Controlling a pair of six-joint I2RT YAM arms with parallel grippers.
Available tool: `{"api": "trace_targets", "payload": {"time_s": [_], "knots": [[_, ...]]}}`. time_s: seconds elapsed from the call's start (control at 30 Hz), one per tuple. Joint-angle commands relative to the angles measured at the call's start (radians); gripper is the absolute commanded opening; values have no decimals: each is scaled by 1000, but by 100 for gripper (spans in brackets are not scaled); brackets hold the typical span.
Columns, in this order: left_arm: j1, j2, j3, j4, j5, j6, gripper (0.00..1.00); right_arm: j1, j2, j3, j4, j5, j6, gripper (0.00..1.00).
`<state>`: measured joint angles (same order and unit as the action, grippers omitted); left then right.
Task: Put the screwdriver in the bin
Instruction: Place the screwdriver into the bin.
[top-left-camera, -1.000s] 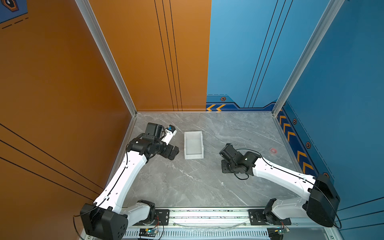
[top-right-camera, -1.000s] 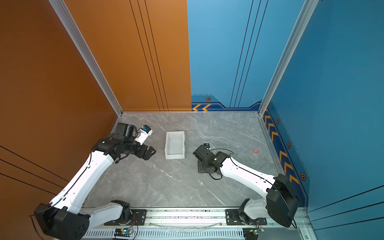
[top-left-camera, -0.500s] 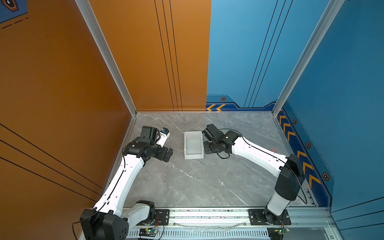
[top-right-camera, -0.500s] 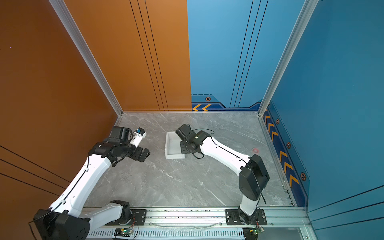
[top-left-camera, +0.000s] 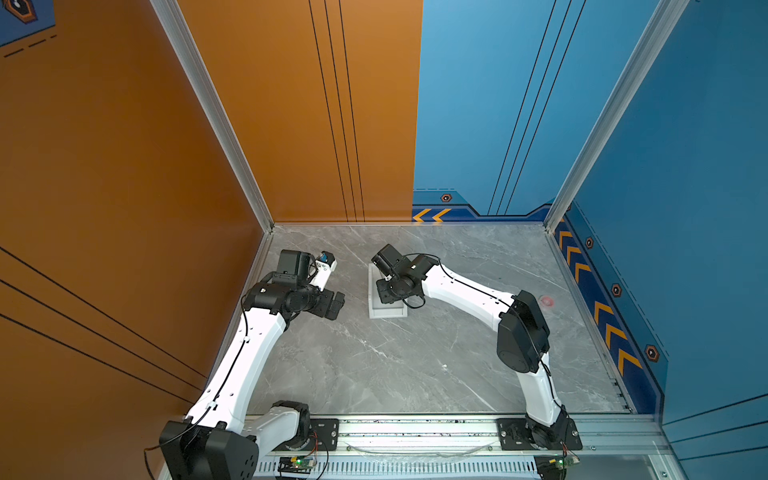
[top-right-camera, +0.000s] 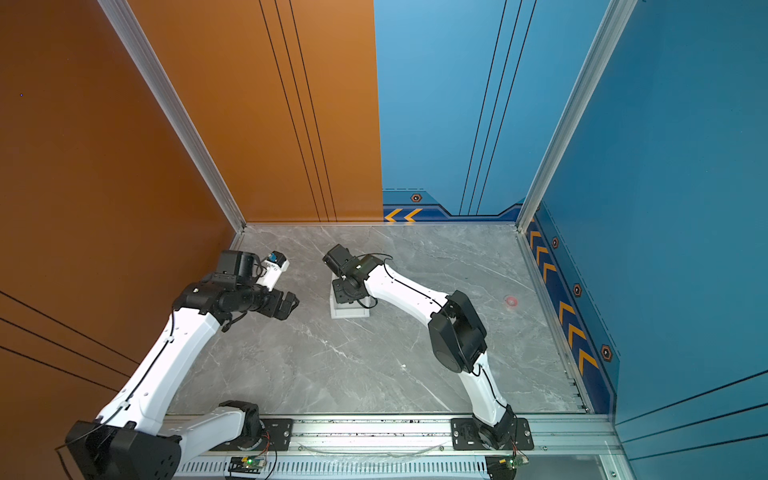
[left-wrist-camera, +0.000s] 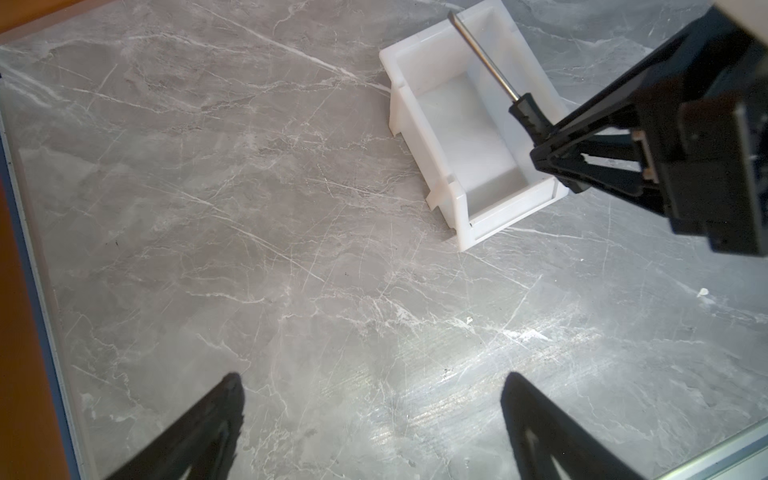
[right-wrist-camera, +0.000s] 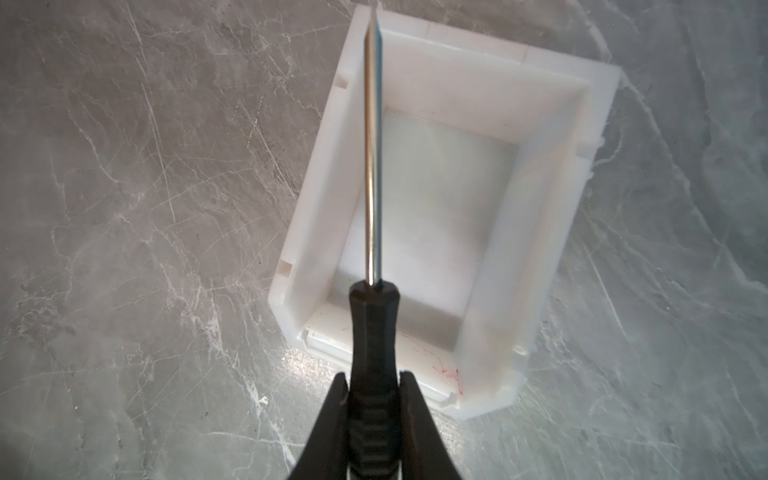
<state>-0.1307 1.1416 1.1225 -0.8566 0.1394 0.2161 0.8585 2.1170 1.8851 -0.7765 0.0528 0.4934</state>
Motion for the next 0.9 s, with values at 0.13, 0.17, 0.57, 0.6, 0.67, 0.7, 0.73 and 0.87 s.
{"api": "trace_targets", "payload": {"time_s": [0.13, 0.17, 0.57, 0.6, 0.67, 0.7, 0.73, 0.87], "knots": [[8, -9, 26, -1, 46, -17, 98, -7, 56, 27, -26, 12, -29, 16], [8, -11, 24, -1, 47, -16, 98, -8, 62, 29, -26, 16, -32, 16], [9, -13, 24, 0, 45, -19, 98, -31, 131, 85, -25, 28, -58, 16], [8, -13, 23, -1, 45, -20, 98, -32, 138, 93, -25, 28, -61, 16], [8, -13, 23, -1, 46, -20, 98, -35, 155, 112, -27, 24, -64, 16], [9, -12, 23, 0, 47, -20, 98, -38, 165, 121, -27, 19, -65, 16], [8, -11, 20, 0, 47, -19, 98, -40, 170, 128, -27, 15, -65, 16], [8, -11, 25, 0, 47, -20, 98, -44, 189, 140, -26, 11, -65, 16]]}}
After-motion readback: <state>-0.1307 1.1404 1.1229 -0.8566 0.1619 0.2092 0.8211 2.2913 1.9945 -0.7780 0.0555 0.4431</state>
